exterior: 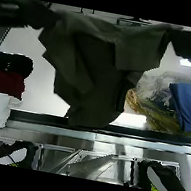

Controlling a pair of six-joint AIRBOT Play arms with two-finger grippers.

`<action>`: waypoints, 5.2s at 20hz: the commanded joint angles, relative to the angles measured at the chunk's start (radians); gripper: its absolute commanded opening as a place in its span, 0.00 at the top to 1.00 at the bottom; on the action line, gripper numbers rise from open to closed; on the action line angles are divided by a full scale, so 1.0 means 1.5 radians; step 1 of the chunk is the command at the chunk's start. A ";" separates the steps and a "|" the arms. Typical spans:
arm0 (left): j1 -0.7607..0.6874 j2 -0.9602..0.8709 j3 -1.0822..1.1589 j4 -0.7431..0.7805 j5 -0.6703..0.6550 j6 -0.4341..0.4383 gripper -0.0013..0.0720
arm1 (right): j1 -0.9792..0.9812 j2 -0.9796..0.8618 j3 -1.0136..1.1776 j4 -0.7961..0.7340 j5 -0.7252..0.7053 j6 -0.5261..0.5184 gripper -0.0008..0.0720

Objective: Fold the shirts.

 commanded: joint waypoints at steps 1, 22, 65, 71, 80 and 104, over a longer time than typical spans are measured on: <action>0.026 -0.094 -0.102 0.060 -0.009 0.011 0.96 | 0.000 -0.124 -0.009 -0.158 -0.015 0.073 0.97; 0.072 -0.369 -0.270 0.109 -0.014 0.024 0.01 | -0.117 -0.432 -0.046 -0.202 0.036 0.155 0.44; 0.047 -0.132 -0.012 0.054 -0.027 0.042 0.95 | -0.142 -0.294 0.100 0.240 0.114 -0.128 0.97; 0.131 0.115 0.125 -0.081 0.025 0.086 0.95 | -0.194 0.047 0.107 0.240 0.011 -0.211 0.97; 0.336 0.243 0.089 -0.086 0.083 0.131 0.95 | -0.235 0.156 0.106 0.226 -0.070 -0.262 0.97; 0.323 -0.439 0.101 0.128 -0.257 0.006 0.04 | -0.234 -0.336 0.046 -0.047 0.220 0.045 0.97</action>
